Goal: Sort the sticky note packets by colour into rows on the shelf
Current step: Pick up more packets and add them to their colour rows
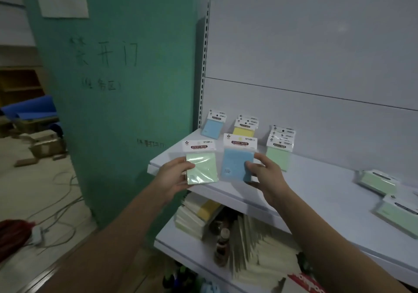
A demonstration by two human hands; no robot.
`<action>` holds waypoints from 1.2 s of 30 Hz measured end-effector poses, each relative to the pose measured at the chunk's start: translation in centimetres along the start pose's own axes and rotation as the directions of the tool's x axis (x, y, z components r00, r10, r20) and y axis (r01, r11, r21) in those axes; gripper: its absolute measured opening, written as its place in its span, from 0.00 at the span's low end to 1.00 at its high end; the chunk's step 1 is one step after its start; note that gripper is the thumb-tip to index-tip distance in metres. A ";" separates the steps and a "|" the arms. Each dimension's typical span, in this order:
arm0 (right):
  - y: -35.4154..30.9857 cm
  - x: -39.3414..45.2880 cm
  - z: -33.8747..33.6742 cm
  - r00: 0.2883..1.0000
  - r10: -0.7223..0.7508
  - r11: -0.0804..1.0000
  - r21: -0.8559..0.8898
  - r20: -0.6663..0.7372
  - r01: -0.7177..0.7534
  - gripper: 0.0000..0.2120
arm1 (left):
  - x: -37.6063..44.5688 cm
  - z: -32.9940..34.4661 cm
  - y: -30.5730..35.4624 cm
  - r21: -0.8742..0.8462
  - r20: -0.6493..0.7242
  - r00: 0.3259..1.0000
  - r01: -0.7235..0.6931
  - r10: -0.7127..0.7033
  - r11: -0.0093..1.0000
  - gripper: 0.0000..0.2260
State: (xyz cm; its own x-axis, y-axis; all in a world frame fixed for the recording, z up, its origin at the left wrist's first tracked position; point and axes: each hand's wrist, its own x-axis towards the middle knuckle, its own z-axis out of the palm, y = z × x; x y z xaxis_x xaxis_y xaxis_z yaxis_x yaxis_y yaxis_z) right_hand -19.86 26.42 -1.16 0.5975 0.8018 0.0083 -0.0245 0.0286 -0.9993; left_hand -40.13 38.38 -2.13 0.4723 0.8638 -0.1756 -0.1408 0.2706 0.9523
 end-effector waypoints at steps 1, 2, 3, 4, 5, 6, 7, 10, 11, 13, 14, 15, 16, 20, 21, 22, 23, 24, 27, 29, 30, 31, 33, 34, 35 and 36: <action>0.0 0.9 -0.3 1.000 -0.008 1.000 -0.008 -0.015 0.008 0.10 | 0.9 0.5 0.0 0.010 0.020 1.000 0.014 -0.014 1.000 0.10; 0.0 1.8 -0.8 0.999 -0.018 1.000 -0.008 -0.036 0.018 0.10 | 1.8 1.1 0.0 0.024 0.047 0.999 0.022 -0.023 0.999 0.09; -0.1 2.8 -1.5 0.998 -0.029 1.000 -0.001 -0.061 0.028 0.09 | 2.8 1.9 -0.1 0.038 0.079 0.997 0.023 -0.026 0.999 0.08; -0.2 3.9 -2.4 0.996 -0.039 0.999 0.008 -0.085 0.040 0.08 | 3.7 2.7 -0.1 0.044 0.114 0.993 0.023 -0.028 0.999 0.08; -0.4 4.9 -3.5 0.993 -0.047 0.999 0.018 -0.109 0.049 0.07 | 4.6 3.6 -0.1 0.040 0.153 0.988 0.024 -0.030 0.999 0.08; -0.5 6.0 -4.6 0.989 -0.052 0.998 0.028 -0.136 0.057 0.07 | 5.6 4.7 -0.1 0.037 0.197 0.980 0.023 -0.030 0.999 0.10; -0.6 6.9 -5.9 0.985 -0.057 0.997 0.032 -0.164 0.063 0.07 | 6.6 5.8 -0.2 0.041 0.236 0.971 0.026 -0.035 0.999 0.11; 0.0 9.1 -10.0 0.962 -0.066 0.997 0.010 -0.263 0.071 0.07 | 9.1 9.6 -0.3 0.101 0.308 0.950 0.025 -0.055 0.995 0.12; 0.3 9.8 -11.2 0.952 -0.072 0.997 0.006 -0.298 0.078 0.08 | 9.8 10.9 -0.4 0.127 0.330 0.943 0.007 -0.049 0.992 0.12; 0.8 11.1 -13.8 0.926 -0.087 0.995 0.004 -0.367 0.095 0.09 | 11.4 13.7 -0.8 0.155 0.375 0.926 -0.021 -0.039 0.988 0.11; 1.3 11.4 -14.7 0.915 -0.084 0.995 0.012 -0.394 0.096 0.10 | 11.8 14.4 -1.0 0.163 0.388 0.921 -0.039 -0.028 0.986 0.10; 1.8 11.7 -15.7 0.902 -0.077 0.995 0.021 -0.425 0.095 0.10 | 12.3 15.3 -1.2 0.176 0.403 0.915 -0.060 -0.016 0.983 0.10; 2.5 11.9 -16.7 0.887 -0.070 0.995 0.027 -0.457 0.092 0.10 | 12.9 16.1 -1.6 0.191 0.417 0.909 -0.081 -0.006 0.978 0.10; 4.7 12.6 -19.0 0.842 -0.047 0.995 0.048 -0.538 0.086 0.07 | 14.5 17.7 -2.7 0.230 0.417 0.909 -0.136 0.029 0.964 0.11; 4.9 12.8 -19.2 0.843 -0.051 0.994 0.052 -0.535 0.093 0.07 | 14.8 17.8 -3.0 0.227 0.416 0.908 -0.149 0.042 0.963 0.11; 5.0 12.9 -19.3 0.847 -0.059 0.994 0.044 -0.528 0.097 0.07 | 15.0 17.9 -3.3 0.227 0.415 0.908 -0.165 0.058 0.960 0.10; 5.2 12.9 -19.4 0.851 -0.069 0.994 0.032 -0.520 0.100 0.08 | 15.1 18.0 -3.6 0.236 0.410 0.909 -0.188 0.078 0.954 0.10; 5.3 12.8 -19.5 0.854 -0.078 0.995 0.019 -0.514 0.103 0.08 | 15.3 18.2 -3.8 0.246 0.400 0.911 -0.211 0.100 0.946 0.10; 5.6 12.8 -19.6 0.857 -0.095 0.994 0.004 -0.506 0.113 0.09 | 16.2 18.4 -5.0 0.301 0.372 0.913 -0.288 0.166 0.909 0.13; 5.5 13.0 -19.5 0.856 -0.098 0.993 0.004 -0.507 0.115 0.08 | 16.8 18.3 -5.5 0.357 0.378 0.901 -0.356 0.215 0.864 0.14; 5.5 13.1 -19.5 0.857 -0.096 0.994 0.003 -0.506 0.112 0.08 | 17.0 18.3 -5.8 0.386 0.390 0.890 -0.390 0.236 0.836 0.14; 5.6 13.2 -19.5 0.858 -0.096 0.994 0.002 -0.504 0.112 0.09 | 17.1 18.4 -5.9 0.410 0.405 0.879 -0.422 0.253 0.809 0.13; 5.7 13.3 -19.7 0.859 -0.096 0.994 0.002 -0.503 0.113 0.09 | 17.2 18.9 -6.2 0.458 0.423 0.859 -0.477 0.288 0.750 0.10; 5.8 13.3 -19.8 0.859 -0.095 0.994 0.002 -0.503 0.110 0.09 | 17.3 19.1 -6.3 0.486 0.423 0.854 -0.497 0.304 0.719 0.09; 5.8 13.4 -19.9 0.860 -0.094 0.994 0.000 -0.502 0.109 0.09 | 17.2 19.4 -6.3 0.509 0.420 0.851 -0.509 0.316 0.694 0.09; 5.8 13.4 -19.9 0.860 -0.095 0.994 0.000 -0.502 0.109 0.09 | 17.0 19.5 -6.2 0.527 0.419 0.848 -0.517 0.324 0.675 0.08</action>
State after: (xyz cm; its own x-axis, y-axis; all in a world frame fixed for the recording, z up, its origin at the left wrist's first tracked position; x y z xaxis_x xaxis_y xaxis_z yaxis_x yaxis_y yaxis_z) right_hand 3.95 25.40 -7.60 0.9182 0.3872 0.0832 0.0412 0.1157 -0.9924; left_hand -14.20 43.10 -6.17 0.7193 0.6426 0.2640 0.1188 -0.4882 0.8646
